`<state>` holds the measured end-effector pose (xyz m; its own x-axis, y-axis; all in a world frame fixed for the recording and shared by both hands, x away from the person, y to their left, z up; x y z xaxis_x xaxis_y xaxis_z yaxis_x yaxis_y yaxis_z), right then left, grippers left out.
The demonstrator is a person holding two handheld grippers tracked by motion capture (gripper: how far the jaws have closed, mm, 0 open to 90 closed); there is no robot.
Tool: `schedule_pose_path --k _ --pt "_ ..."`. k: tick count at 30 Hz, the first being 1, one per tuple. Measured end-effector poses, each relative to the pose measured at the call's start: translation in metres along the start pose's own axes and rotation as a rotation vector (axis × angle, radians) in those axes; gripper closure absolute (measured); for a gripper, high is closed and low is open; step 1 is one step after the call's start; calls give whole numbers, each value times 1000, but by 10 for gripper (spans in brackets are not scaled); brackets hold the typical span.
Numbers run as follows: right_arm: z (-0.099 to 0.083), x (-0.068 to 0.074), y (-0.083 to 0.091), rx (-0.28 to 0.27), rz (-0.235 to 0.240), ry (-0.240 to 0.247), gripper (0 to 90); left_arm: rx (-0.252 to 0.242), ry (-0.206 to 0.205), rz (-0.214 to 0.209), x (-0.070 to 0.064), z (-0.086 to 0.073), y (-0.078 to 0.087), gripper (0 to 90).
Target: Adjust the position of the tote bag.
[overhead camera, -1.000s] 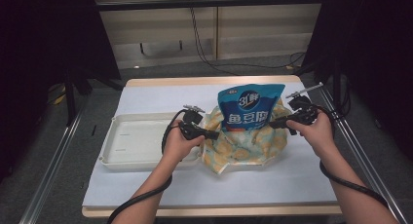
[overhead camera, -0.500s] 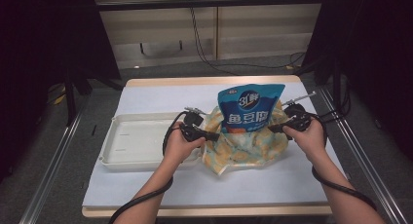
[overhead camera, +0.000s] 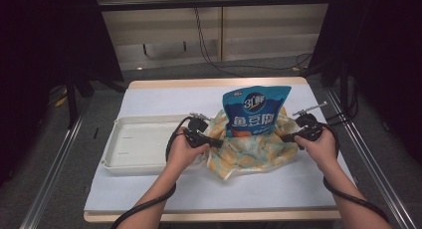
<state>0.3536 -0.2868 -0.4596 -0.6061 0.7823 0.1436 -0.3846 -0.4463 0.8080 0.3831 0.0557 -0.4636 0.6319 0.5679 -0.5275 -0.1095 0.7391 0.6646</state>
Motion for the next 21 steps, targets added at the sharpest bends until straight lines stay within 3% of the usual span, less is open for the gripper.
schedule_pose_path --k 5,13,15,21 --pt "-5 0 2 -13 -2 -2 892 3 -5 6 -2 1 3 890" --pt "-6 8 14 -37 -35 25 618 -11 13 -24 -9 6 12 747" --pt "-6 11 18 -40 -43 45 537 -6 -8 -2 -12 8 16 698" --pt "-7 13 29 -84 -69 42 389 -19 -22 2 -17 15 25 588"
Point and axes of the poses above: each handheld gripper's, and its own axes: y roughly backward along the jaws, z roughly out of its top, x roughly to its left, the point moved 2 cm from there along -y, roughly forward along the jaws, and after that the axes turned 12 degrees about y, right-handed, at the moved point
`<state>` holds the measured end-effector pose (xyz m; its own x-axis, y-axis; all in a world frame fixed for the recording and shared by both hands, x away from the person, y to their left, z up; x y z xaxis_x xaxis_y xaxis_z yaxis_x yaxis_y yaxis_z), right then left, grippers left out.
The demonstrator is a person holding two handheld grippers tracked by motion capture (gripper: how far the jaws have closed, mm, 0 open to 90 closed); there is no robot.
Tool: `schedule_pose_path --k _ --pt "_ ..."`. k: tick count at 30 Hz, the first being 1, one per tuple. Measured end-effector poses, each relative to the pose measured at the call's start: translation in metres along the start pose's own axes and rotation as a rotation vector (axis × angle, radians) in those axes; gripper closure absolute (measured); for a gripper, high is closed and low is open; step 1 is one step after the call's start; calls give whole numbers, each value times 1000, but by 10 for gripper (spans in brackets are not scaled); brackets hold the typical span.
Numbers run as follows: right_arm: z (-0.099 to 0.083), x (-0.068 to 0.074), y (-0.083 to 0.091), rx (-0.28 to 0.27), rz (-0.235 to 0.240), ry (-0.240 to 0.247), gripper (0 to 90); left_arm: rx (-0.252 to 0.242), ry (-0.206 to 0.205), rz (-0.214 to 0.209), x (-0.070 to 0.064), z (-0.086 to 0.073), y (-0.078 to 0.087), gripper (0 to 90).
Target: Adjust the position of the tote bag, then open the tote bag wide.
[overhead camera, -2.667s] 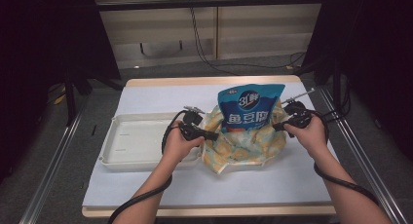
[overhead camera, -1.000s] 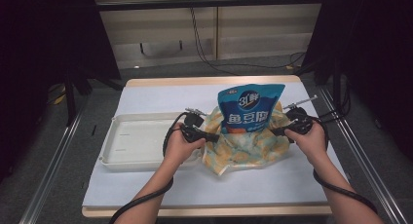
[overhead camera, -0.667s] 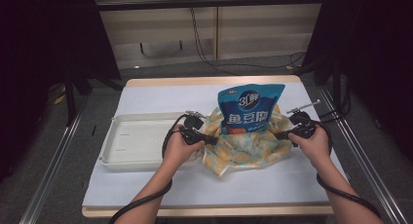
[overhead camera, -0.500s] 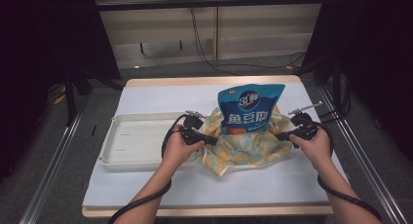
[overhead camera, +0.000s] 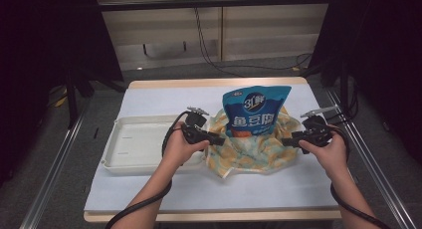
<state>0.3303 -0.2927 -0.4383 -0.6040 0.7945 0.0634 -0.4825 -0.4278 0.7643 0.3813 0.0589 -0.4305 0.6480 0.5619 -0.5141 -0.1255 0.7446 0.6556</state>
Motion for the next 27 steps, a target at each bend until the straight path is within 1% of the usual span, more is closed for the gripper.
schedule_pose_path --k 2,4,5,7,9,11,12,14,16,18,19,20,22,23,25,26,27 --pt "0 2 3 -18 -8 7 346 -7 -8 2 0 2 3 554" --pt "-2 4 5 -43 -9 5 300 -13 7 5 -2 4 5 509" --pt "-2 5 5 -47 -17 7 296 -14 8 3 -2 5 6 500" --pt "0 6 5 -11 -29 39 249 -23 16 -1 -4 7 8 463" --pt "0 5 6 -28 -22 27 216 -30 23 -4 -6 8 9 422" --pt "1 4 7 -25 -30 15 160 -28 17 -4 -6 9 9 368" --pt "1 4 6 -28 -30 18 154 -37 20 -8 -7 10 9 348" --pt "1 3 7 -8 -31 2 142 -41 10 -18 -9 11 9 318" --pt "2 3 8 -21 -31 10 137 -34 -4 -9 -12 12 10 282" --pt "3 4 8 -9 -23 5 102 -38 -24 3 -12 14 12 269" --pt "3 4 8 -4 -18 12 94 -38 -20 4 -13 15 12 258" --pt "4 5 8 -1 -24 19 84 -38 -23 0 -13 16 12 250" --pt "4 6 10 -10 -26 21 76 -38 -25 8 -13 17 12 231" --pt "5 6 11 -13 -17 27 66 -30 -33 7 -13 18 13 227" --pt "5 6 13 -7 -11 25 57 -35 -25 0 -16 20 13 222" --pt "5 5 14 -10 -12 26 58 -29 -19 -1 -17 21 14 217" --pt "5 5 15 -12 -16 28 58 -27 -23 -3 -19 22 14 211"
Point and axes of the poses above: each handheld gripper's, and its own axes: y roughly backward along the jaws, z roughly out of its top, x roughly to its left, the point moved 2 cm from there along -y, roughly forward along the jaws, and after that the axes turned 12 degrees about y, right-handed, at the moved point
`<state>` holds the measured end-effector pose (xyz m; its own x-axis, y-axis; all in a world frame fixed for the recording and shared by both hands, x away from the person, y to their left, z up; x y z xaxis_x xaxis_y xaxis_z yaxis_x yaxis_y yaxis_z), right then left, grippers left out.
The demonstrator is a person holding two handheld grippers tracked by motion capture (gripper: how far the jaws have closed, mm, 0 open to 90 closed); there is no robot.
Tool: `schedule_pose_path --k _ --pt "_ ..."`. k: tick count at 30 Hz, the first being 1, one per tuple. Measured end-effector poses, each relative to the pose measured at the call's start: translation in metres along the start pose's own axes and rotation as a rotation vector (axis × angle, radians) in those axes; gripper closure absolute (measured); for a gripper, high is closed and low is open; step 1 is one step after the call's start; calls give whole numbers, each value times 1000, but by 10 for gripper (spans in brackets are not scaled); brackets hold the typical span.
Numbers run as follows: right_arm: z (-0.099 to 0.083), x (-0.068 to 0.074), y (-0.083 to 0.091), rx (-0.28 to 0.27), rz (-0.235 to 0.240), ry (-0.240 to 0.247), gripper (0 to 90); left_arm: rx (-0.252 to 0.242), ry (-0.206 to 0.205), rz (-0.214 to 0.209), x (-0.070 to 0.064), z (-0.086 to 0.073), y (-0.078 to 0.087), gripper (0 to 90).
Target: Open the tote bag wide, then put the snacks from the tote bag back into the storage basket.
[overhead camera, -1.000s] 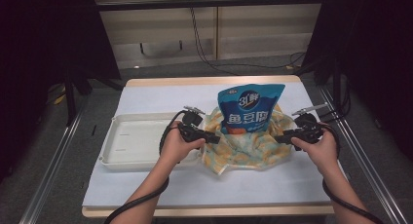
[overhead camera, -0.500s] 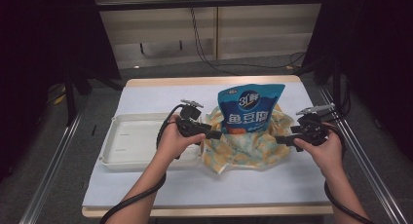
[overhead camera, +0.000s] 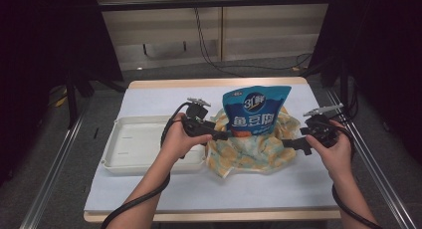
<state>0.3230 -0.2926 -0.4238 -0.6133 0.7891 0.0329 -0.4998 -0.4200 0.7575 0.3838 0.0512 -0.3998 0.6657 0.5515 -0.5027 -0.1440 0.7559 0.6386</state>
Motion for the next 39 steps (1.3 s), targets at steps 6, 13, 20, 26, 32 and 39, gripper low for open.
schedule_pose_path --k 6,13,20,26,32,39 --pt "-3 -1 3 6 2 -1 59 18 -15 10 -5 8 3 202" --pt "-5 -2 3 13 -5 -4 58 14 -54 15 -11 21 10 199" --pt "-7 -2 3 12 7 -2 60 14 -84 16 -21 39 20 213" --pt "-8 -3 5 12 11 -6 61 -1 -103 9 -27 54 26 227" --pt "-9 -4 5 16 12 -10 61 2 -124 7 -30 65 28 256" --pt "-9 -4 6 8 15 -4 62 8 -137 5 -33 77 31 271"
Point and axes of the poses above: each handheld gripper's, and its own axes: y roughly backward along the jaws, z roughly out of its top, x roughly to its left, the point moved 2 cm from there along -y, roughly forward along the jaws, and after that the axes turned 12 degrees about y, right-handed, at the moved point
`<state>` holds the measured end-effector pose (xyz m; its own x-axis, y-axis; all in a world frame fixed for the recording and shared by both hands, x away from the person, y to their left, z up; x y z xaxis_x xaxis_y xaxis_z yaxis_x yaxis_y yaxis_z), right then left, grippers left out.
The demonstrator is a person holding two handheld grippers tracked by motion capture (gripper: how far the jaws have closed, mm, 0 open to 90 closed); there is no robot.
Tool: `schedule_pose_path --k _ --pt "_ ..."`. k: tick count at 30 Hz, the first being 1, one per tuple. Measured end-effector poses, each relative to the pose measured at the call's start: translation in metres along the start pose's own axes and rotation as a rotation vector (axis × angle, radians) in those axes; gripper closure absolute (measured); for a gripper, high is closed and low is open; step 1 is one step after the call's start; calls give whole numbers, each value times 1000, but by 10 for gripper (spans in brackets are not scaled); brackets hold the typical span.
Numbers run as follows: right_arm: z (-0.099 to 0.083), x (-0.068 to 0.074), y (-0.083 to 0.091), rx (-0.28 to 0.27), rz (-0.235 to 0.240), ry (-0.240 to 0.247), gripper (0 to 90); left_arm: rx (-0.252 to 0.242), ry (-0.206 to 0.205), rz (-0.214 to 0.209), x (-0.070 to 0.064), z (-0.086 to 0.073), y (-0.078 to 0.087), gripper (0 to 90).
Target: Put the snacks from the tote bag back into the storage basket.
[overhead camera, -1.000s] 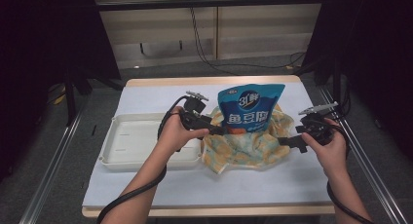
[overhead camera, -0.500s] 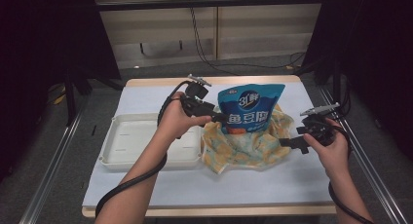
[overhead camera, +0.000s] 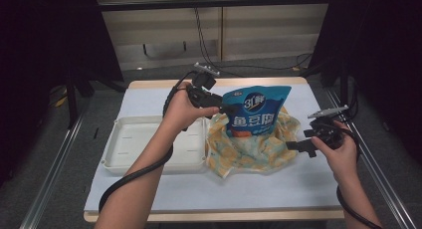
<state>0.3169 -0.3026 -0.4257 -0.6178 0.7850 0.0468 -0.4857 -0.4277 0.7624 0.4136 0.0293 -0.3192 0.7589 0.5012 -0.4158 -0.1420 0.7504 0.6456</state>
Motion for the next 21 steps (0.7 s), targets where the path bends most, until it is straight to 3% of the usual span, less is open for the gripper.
schedule_pose_path --k 9,21 --pt "-2 -2 1 2 1 -12 62 -5 -11 -10 -8 15 -3 319" --pt "-2 -1 2 2 4 -11 65 28 -49 -15 -19 31 -11 414"
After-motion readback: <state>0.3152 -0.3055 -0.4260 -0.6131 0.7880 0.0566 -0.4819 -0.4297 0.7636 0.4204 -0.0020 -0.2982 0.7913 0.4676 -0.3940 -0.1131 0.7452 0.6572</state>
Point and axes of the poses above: each handheld gripper's, and its own axes: y roughly backward along the jaws, z roughly out of its top, x roughly to its left, the point moved 2 cm from there along -y, roughly forward along the jaws, and after that the axes turned 12 degrees about y, right-handed, at the moved point
